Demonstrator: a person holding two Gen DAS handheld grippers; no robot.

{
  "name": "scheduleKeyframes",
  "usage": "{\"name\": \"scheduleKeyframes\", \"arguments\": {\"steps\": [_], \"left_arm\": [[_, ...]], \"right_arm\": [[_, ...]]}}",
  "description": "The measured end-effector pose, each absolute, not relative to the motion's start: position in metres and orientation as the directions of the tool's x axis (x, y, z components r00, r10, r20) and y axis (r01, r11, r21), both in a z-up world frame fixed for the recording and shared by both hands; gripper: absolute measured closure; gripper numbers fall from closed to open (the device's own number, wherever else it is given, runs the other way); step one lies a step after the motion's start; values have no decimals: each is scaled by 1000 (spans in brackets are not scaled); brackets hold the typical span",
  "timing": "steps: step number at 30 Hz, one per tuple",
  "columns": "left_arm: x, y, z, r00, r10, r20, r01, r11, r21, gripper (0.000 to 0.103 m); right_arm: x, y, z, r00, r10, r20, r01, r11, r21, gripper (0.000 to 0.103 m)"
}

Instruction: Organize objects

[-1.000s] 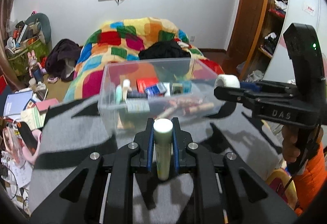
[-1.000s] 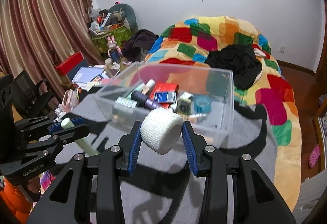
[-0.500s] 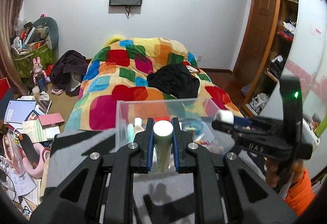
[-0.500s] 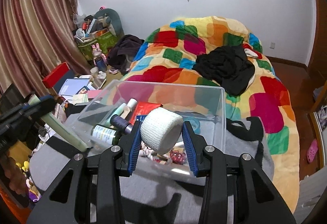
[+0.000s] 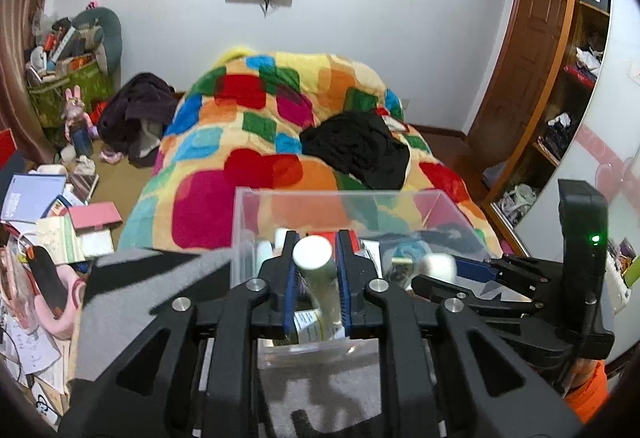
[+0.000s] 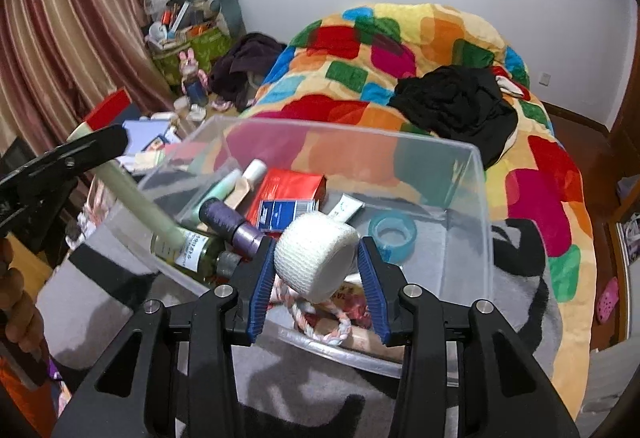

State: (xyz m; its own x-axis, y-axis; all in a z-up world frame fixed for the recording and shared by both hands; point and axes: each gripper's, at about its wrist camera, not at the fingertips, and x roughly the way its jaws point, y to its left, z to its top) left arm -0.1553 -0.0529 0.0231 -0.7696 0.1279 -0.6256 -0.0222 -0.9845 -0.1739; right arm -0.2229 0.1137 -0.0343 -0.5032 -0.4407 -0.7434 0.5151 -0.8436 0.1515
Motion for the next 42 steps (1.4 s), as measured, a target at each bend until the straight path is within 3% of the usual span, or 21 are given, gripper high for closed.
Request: {"name": "scheduleKeyframes", "arguments": {"steps": [3, 16, 20, 30, 32, 42], "left_arm": [[-154, -47, 19, -759, 149, -634, -46, -983, -176, 86], [-130, -36, 18, -756, 137, -640, -58, -988, -144, 67], [-115, -32, 17, -766, 120, -631, -50, -991, -128, 52], [-75, -23, 13, -808, 31, -588, 7, -998, -62, 10], [-68, -22, 11, -810, 29, -586, 7, -998, -59, 8], [-53, -19, 1, -803, 37, -595, 10, -997, -76, 5]], "right_arm": [[-219, 115, -34, -502, -447, -741, 524, -838, 150, 52], [-194, 134, -12, -538, -474, -697, 526, -835, 162, 52], [-180, 141, -5, -556, -480, -678, 527, -835, 158, 51], [-141, 153, 2, -632, -454, -628, 500, -858, 118, 28], [-135, 156, 3, -643, -451, -619, 492, -862, 118, 21], [-112, 163, 0, -666, -437, -604, 481, -871, 100, 12]]}}
